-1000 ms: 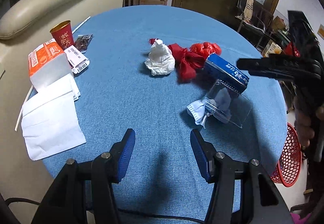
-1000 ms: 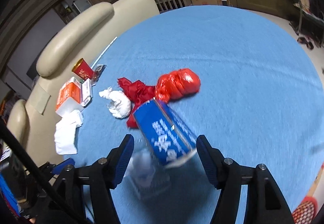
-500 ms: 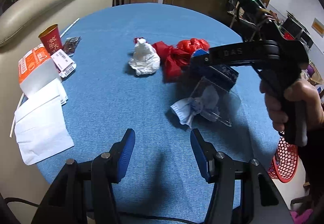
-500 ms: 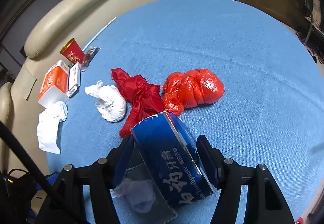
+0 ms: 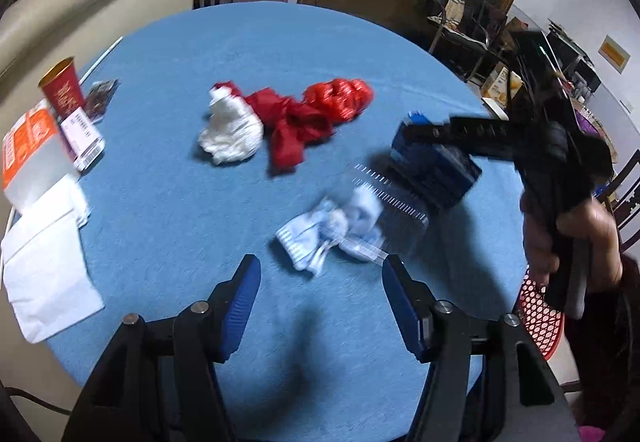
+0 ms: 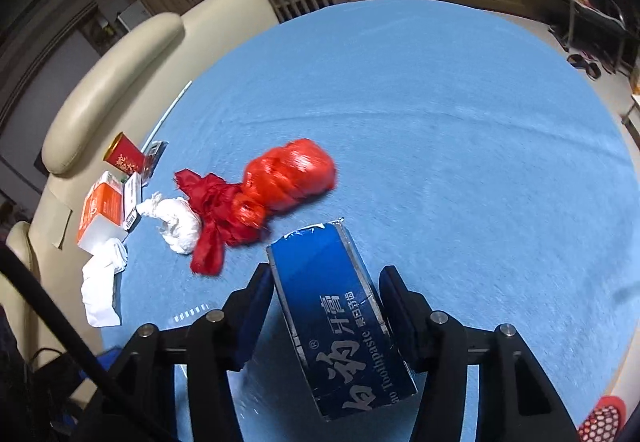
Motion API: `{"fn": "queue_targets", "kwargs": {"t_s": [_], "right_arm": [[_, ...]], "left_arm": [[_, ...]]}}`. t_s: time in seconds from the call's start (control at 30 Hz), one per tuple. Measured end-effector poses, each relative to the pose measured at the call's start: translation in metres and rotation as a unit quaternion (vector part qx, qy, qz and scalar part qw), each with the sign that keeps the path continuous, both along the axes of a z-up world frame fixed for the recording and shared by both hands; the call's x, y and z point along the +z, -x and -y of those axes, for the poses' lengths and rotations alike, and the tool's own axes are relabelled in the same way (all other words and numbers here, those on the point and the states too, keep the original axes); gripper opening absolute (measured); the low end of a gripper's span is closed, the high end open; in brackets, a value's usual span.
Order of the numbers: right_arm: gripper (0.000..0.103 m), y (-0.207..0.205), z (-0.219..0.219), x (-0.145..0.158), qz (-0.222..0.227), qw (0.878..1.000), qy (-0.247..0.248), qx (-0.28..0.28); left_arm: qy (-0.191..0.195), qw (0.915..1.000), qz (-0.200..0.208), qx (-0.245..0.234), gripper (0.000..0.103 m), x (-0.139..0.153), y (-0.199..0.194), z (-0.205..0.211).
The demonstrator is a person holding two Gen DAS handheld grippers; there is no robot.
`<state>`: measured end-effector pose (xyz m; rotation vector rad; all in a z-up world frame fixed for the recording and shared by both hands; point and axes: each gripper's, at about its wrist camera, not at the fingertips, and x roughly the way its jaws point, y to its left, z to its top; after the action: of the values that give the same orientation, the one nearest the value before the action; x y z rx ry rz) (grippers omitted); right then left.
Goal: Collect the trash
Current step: 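Grasp the clear plastic container with the left tool while the right tool holds the toothpaste box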
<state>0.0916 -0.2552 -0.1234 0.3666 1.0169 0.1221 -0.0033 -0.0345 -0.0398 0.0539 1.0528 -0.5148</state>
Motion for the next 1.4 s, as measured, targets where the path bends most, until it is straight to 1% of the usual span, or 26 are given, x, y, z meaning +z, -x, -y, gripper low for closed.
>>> {"fn": "queue_targets", "kwargs": {"t_s": [0.07, 0.13, 0.2, 0.27, 0.33, 0.43, 0.53, 0.63, 0.8, 0.87, 0.93, 1.07, 1.17, 1.23, 1.3, 1.4], "right_arm": [[0.058, 0.012, 0.009, 0.0, 0.002, 1.0, -0.008, -0.011], [0.058, 0.023, 0.018, 0.0, 0.004, 1.0, -0.018, -0.021], [0.058, 0.034, 0.026, 0.0, 0.004, 0.999, -0.03, -0.027], [0.058, 0.046, 0.031, 0.0, 0.004, 0.999, -0.039, -0.034], [0.058, 0.056, 0.035, 0.0, 0.005, 0.998, -0.046, -0.038], [0.058, 0.067, 0.038, -0.001, 0.008, 0.998, -0.055, -0.042], [0.058, 0.074, 0.044, -0.002, 0.012, 0.996, -0.069, -0.049], [0.058, 0.075, 0.045, -0.002, 0.013, 0.996, -0.074, -0.053], [0.058, 0.077, 0.044, -0.002, 0.016, 0.995, -0.078, -0.053], [0.058, 0.077, 0.044, -0.002, 0.016, 0.995, -0.08, -0.053], [0.058, 0.077, 0.044, -0.003, 0.016, 0.995, -0.081, -0.054], [0.058, 0.076, 0.044, -0.004, 0.014, 0.995, -0.082, -0.053], [0.058, 0.075, 0.042, -0.013, -0.002, 0.994, -0.092, -0.053], [0.058, 0.075, 0.041, -0.016, -0.002, 0.994, -0.096, -0.054], [0.058, 0.076, 0.038, -0.015, 0.001, 0.995, -0.089, -0.053], [0.058, 0.074, 0.034, -0.014, 0.0, 0.995, -0.09, -0.049]], "left_arm": [[0.007, 0.9999, 0.0, -0.008, 0.074, 0.002, -0.002, 0.01], [0.003, 0.9998, 0.004, -0.019, 0.076, 0.001, -0.004, 0.021], [-0.004, 0.9996, 0.004, -0.028, 0.077, -0.003, -0.006, 0.031], [-0.011, 0.9992, -0.007, -0.037, 0.077, -0.012, -0.01, 0.041], [-0.018, 0.9992, -0.016, -0.034, 0.077, -0.018, -0.013, 0.045], [-0.018, 0.9986, -0.036, -0.034, 0.077, -0.027, -0.017, 0.051], [-0.029, 0.9984, -0.031, -0.038, 0.077, -0.03, -0.018, 0.058], [-0.048, 0.9982, -0.021, -0.032, 0.077, -0.034, -0.021, 0.06], [-0.068, 0.9976, -0.011, -0.005, 0.077, -0.038, -0.035, 0.043], [-0.081, 0.9966, -0.007, 0.013, 0.077, -0.04, -0.042, 0.03], [-0.086, 0.9959, -0.006, 0.027, 0.077, -0.04, -0.046, 0.015], [-0.101, 0.9917, -0.011, 0.079, 0.077, -0.044, -0.061, -0.024], [-0.101, 0.9859, -0.015, 0.132, 0.077, -0.043, -0.073, -0.056], [-0.096, 0.9832, -0.013, 0.155, 0.077, -0.04, -0.076, -0.064], [-0.091, 0.9842, 0.0, 0.152, 0.077, -0.034, -0.072, -0.062], [-0.098, 0.988, 0.024, 0.117, 0.077, -0.025, -0.058, -0.038]]}}
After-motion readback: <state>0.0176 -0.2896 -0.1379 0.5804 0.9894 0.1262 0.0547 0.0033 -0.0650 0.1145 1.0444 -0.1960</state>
